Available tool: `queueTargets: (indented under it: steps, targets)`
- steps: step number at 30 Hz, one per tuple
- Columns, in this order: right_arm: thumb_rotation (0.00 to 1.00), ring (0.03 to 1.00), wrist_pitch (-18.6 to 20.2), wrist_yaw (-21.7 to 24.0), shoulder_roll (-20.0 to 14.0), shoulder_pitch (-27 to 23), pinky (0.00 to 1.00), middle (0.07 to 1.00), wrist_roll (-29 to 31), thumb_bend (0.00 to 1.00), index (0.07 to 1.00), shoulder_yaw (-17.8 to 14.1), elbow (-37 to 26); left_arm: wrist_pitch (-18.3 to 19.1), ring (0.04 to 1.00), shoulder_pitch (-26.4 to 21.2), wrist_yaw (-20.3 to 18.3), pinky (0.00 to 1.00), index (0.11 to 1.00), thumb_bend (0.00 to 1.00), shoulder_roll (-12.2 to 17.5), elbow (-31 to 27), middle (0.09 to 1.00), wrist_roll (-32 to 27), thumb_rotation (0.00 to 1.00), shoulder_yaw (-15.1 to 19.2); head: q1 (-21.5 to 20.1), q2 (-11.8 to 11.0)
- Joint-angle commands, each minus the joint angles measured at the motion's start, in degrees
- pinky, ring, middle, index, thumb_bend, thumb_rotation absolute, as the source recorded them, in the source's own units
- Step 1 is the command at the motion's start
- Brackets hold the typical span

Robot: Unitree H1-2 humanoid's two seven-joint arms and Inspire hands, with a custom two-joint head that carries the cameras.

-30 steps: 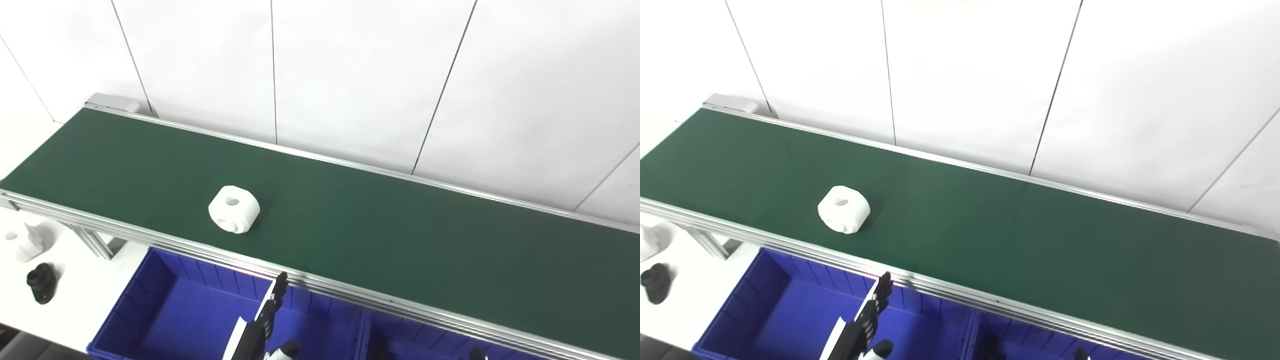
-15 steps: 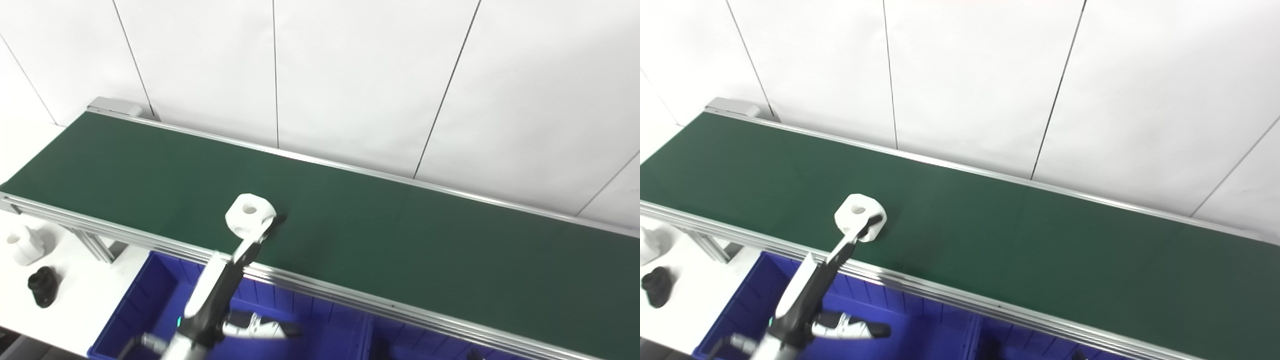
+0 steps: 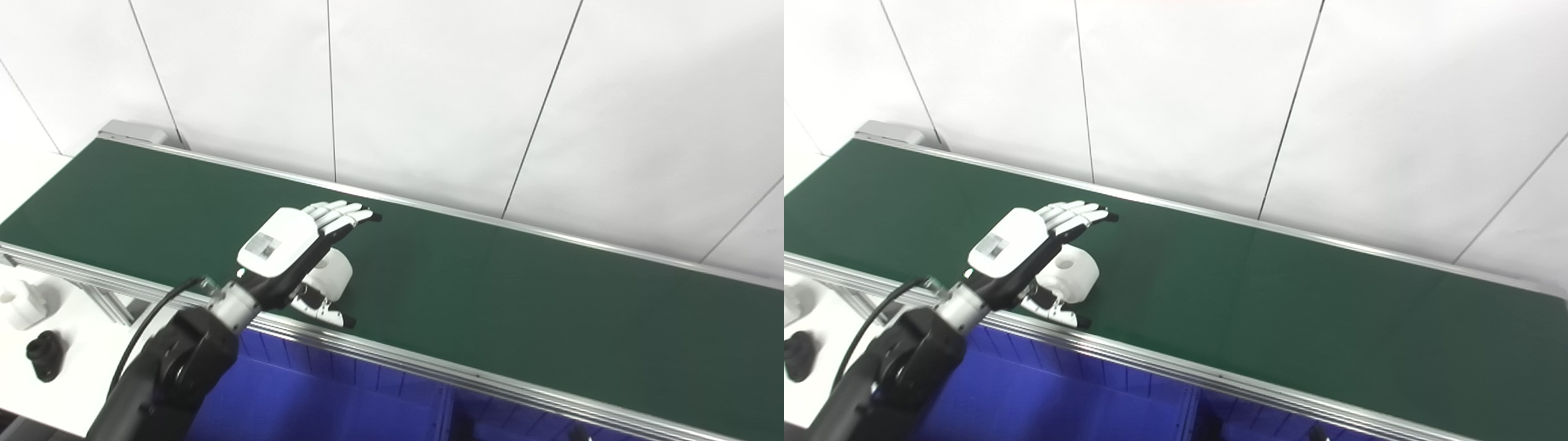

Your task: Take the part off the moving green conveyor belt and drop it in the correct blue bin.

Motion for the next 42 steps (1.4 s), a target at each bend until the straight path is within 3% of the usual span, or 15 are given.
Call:
queueTargets:
  steps: [1,11,17,23,26,27,28,31,32,34,42]
  targets:
    - [1.00,0.941,-0.6,0.5,0.5,0.0,0.98,0.991,-0.2,0.74,1.000,0.3,-2.1,-1.2,0.898,-4.7,0.8,0.87,0.861,1.00,1.9,3.0,0.883,0.4,0.20,-0.8,-0.3,0.1]
    - [1.00,0.933,0.2,-0.1,1.1,0.3,0.96,0.989,-1.7,0.78,1.000,0.5,-3.3,-0.5,0.902,-12.1,1.0,0.87,0.856,1.00,3.2,17.0,0.879,1.1,0.23,-6.7,-1.7,1.0]
    - [1.00,0.917,0.3,-0.1,1.2,0.9,0.93,0.978,-2.3,0.80,1.000,0.5,-4.0,-0.1,0.922,-15.2,-1.8,0.91,0.852,1.00,3.0,22.8,0.892,0.3,0.27,-10.0,-2.8,2.1]
    - [1.00,0.911,1.7,-0.2,1.4,1.6,0.92,0.972,-2.9,0.78,1.000,0.7,-5.4,1.5,0.915,-17.0,-7.7,0.93,0.812,1.00,2.5,25.2,0.864,-2.9,0.29,-12.7,-3.2,2.8]
    - [1.00,0.912,2.5,-0.1,1.6,1.9,0.93,0.972,-2.6,0.79,1.000,0.7,-6.1,1.7,0.888,-17.1,-7.5,0.89,0.768,1.00,2.4,25.3,0.826,-2.3,0.29,-13.8,-3.4,3.0]
    - [1.00,0.912,2.5,-0.1,1.6,1.9,0.93,0.972,-2.6,0.79,1.000,0.7,-6.2,1.3,0.887,-16.9,-4.7,0.89,0.767,1.00,2.1,25.5,0.825,-0.6,0.29,-14.2,-3.5,3.2]
    - [1.00,0.909,2.5,-0.1,1.6,1.9,0.92,0.971,-2.7,0.78,1.000,0.7,-6.2,1.0,0.816,-16.7,-2.6,0.80,0.727,0.94,1.9,25.6,0.766,0.6,0.20,-14.5,-3.5,3.2]
    - [1.00,0.908,2.6,-0.1,1.7,2.1,0.91,0.970,-2.8,0.78,1.000,0.8,-6.5,0.4,0.704,-15.9,5.1,0.68,0.654,0.81,0.3,26.7,0.686,1.7,0.06,-13.8,-3.5,3.4]
    - [1.00,0.906,2.8,-0.1,1.8,2.1,0.91,0.968,-2.7,0.78,1.000,0.8,-6.6,-0.5,0.626,-15.8,7.5,0.62,0.545,0.61,0.0,27.4,0.622,1.5,0.05,-13.5,-3.6,3.5]
    - [1.00,0.907,3.1,0.0,1.8,2.2,0.91,0.969,-2.4,0.78,1.000,0.8,-6.8,-2.4,0.559,-15.8,11.2,0.57,0.498,0.54,-0.5,28.5,0.544,1.1,0.02,-13.3,-3.6,3.5]
    - [1.00,0.896,2.7,-0.1,1.6,1.9,0.90,0.961,-3.1,0.78,1.000,0.8,-6.4,-5.0,0.531,-15.6,14.7,0.55,0.468,0.52,-1.3,28.2,0.510,-0.2,0.00,-13.2,-3.5,3.7]
